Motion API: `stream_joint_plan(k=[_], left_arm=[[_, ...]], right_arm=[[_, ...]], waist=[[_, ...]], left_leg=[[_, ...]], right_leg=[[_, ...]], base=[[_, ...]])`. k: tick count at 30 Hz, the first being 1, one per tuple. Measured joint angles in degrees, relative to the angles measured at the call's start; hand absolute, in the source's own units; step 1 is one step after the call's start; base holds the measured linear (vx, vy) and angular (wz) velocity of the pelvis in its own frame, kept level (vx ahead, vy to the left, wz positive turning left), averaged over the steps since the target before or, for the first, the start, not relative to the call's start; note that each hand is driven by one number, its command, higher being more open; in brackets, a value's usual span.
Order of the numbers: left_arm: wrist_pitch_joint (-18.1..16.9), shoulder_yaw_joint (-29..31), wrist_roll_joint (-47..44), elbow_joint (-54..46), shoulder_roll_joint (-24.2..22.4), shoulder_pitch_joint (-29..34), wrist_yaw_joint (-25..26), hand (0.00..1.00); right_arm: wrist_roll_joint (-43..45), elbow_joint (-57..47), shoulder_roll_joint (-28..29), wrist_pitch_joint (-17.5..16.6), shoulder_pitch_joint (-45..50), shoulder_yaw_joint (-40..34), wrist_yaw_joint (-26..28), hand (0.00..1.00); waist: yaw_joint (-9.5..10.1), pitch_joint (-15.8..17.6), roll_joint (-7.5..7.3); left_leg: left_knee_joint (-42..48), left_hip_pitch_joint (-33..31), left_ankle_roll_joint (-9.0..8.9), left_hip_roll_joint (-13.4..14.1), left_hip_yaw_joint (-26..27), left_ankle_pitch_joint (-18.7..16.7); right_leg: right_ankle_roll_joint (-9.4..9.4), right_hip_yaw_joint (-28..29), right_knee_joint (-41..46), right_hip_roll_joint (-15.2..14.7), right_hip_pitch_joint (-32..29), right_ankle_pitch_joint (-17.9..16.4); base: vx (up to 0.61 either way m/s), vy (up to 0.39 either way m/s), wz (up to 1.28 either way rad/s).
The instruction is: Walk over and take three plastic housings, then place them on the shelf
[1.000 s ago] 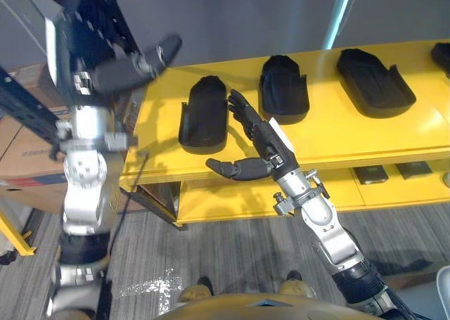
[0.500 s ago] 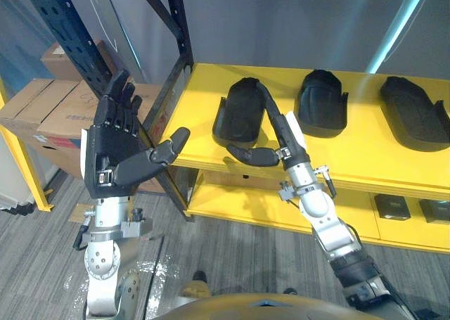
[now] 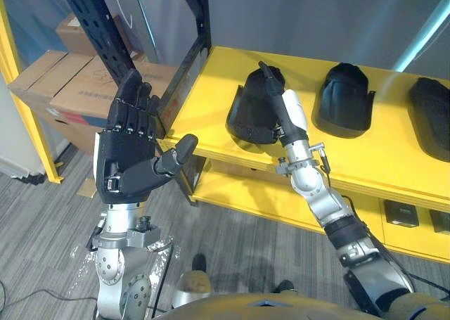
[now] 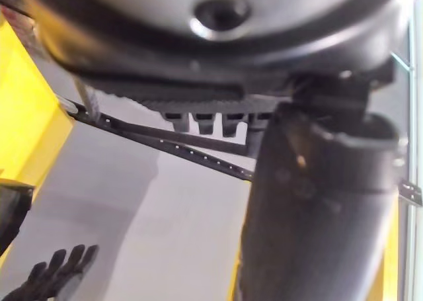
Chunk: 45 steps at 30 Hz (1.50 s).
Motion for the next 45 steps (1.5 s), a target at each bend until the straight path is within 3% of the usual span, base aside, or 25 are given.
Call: stream_joint_plan(k=[5,13,21,36,45], left_arm=[[0.01,-0.63,-1.08,0.0,0.0,0.01,0.13,1.0],[0.01,-2.06,-1.57,0.0,0.02,0.42,1.08,1.0],[0.04,-2.11,-1.56,0.22,0.03,0.45,1.2,1.0],[0.69,-2.88,-1.56,2.98,0.82,0.39,3.53,1.0],[0.99,-4.21,-1.36,3.01,1.31,0.33,5.72,1.0]], right_arm=[[1.33,0.02,-0.42,-1.42,-0.59,1.12,-0.28,1.0],[3.16,-1.63,-0.56,-5.73,-0.37,0.39,-0.47,1.0],[3.14,-7.51,-1.89,-7.18,1.93,-0.69,5.41,1.0],[1.72,-6.39,-6.47,-3.6,2.96,0.85,9.06,1.0],[-2.46,-0.63,-6.53,0.22,1.62,1.0,2.88,1.0]], waist=[[0.79,0.55,-0.29],[0.05,1.63,-0.29],[-0.86,1.68,-0.35],[-0.66,3.02,-0.59],[-0.68,3.04,-0.55]], left_leg=[[0.0,-0.54,0.04,-0.06,-0.29,0.25],[-0.08,-0.55,0.03,-0.04,-0.23,0.38],[-0.09,-0.46,0.04,0.04,0.51,0.36],[-0.01,-0.53,0.12,0.1,0.48,0.51],[-0.02,-0.51,0.17,0.1,0.46,0.72]], right_leg=[[-0.04,-0.12,0.76,-0.24,-0.72,-0.33],[0.04,0.13,2.82,-0.77,-1.61,-1.39],[0.03,1.02,4.0,-1.07,-2.59,-1.82],[-0.13,1.06,4.75,-1.2,-2.85,-2.06],[-0.28,1.07,5.18,-1.33,-3.0,-2.17]], base=[[0.0,-0.004,0.02],[-0.01,-0.007,0.0],[-0.02,-0.017,-0.04],[-0.02,-0.01,0.0],[-0.02,-0.009,0.0]])
